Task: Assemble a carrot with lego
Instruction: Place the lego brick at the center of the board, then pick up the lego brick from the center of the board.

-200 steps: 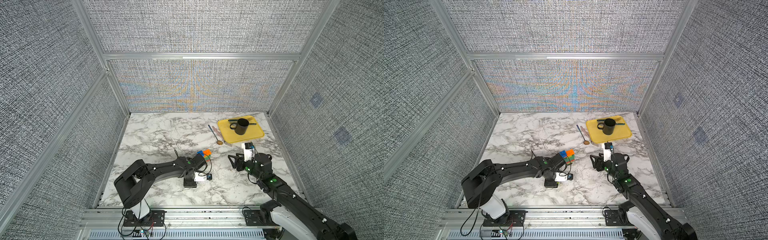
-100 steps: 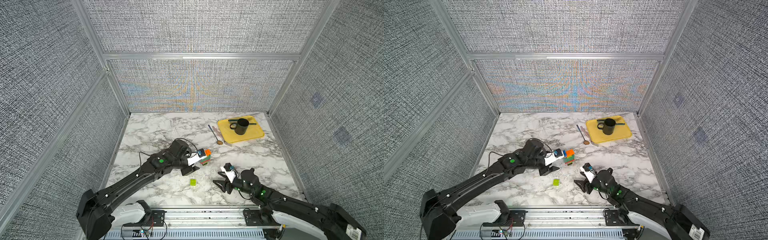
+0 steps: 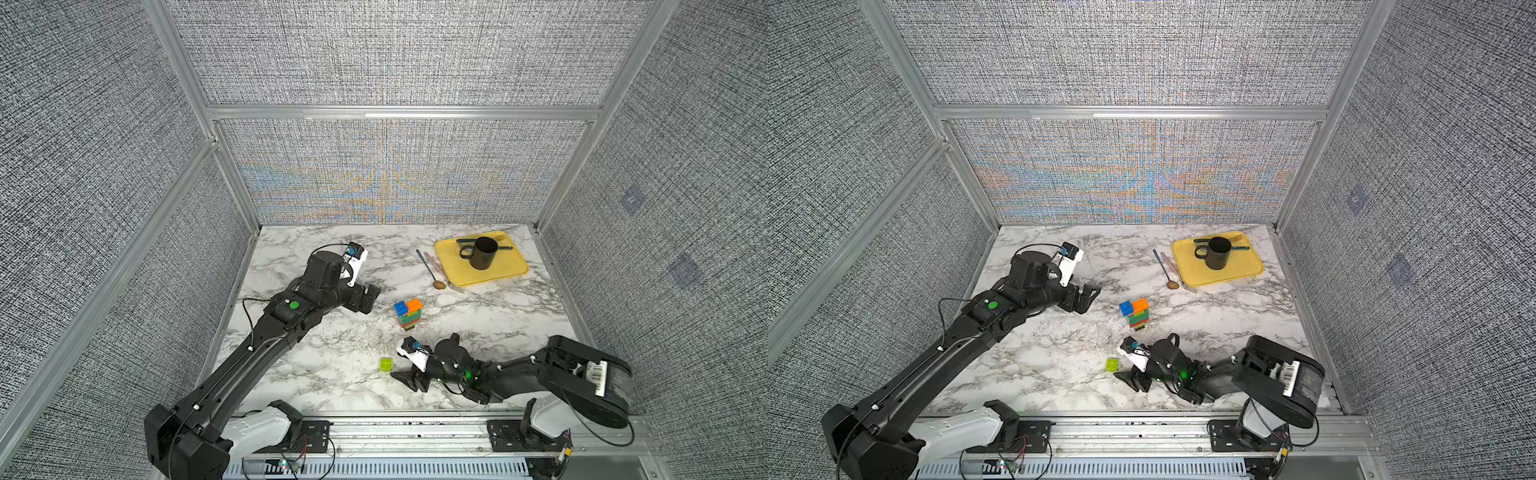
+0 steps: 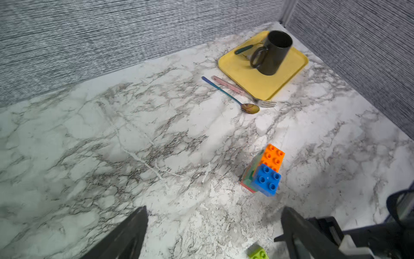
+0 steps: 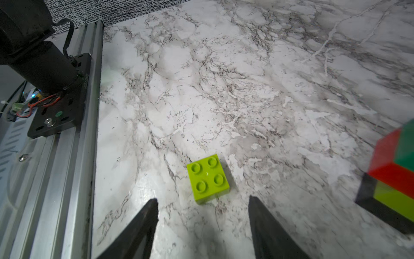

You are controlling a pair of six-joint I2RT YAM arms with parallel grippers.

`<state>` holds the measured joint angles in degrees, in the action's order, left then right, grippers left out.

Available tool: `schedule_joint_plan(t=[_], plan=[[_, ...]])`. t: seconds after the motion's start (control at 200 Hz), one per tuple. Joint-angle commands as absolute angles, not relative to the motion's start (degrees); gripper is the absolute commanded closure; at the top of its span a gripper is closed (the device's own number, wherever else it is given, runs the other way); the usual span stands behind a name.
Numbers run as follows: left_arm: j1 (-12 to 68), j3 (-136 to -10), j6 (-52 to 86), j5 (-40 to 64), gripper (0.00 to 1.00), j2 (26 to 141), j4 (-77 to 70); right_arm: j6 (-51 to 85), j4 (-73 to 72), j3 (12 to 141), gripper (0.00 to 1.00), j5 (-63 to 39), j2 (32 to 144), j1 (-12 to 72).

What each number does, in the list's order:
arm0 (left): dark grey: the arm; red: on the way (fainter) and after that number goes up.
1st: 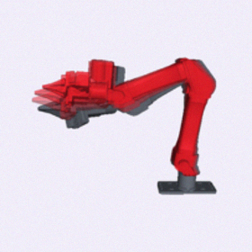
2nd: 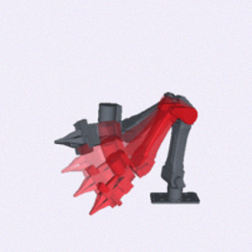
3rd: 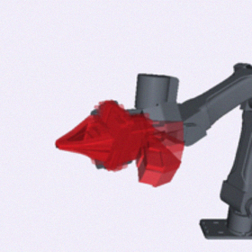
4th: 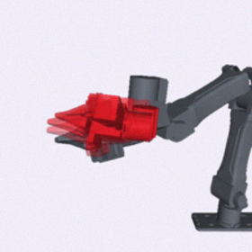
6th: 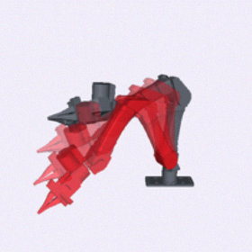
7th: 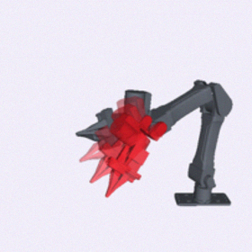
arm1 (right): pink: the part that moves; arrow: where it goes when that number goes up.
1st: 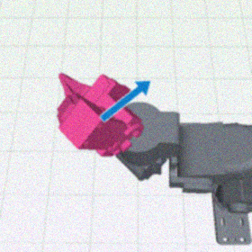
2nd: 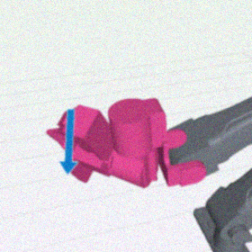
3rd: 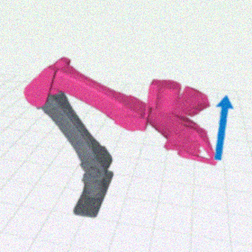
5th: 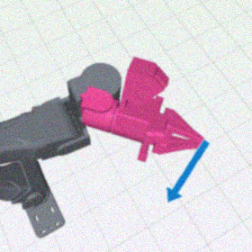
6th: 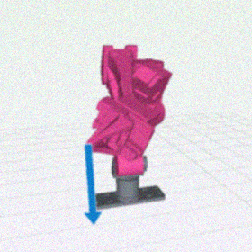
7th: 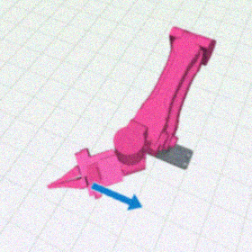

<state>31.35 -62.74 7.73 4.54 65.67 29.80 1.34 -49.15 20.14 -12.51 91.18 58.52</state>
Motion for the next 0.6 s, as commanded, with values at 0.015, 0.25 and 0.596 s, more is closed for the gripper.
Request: schedule_joint_plan(t=[0.015,0.25,0.596], plan=[[28.58,-64.21,12.18,3.41,0.05,65.94,32.77,-1.38,-50.78,22.8,0.36,-14.86,95.32,58.63],[26.58,-65.21,11.32,4.7,0.05,66.85,34.07,-4.08,-48.71,25.63,0.43,-14.89,100.16,58.63],[26.51,-65.3,10.32,5.58,0.05,67.31,34.17,-5.57,-47.8,27.45,0.58,-14.5,103.23,58.56]])
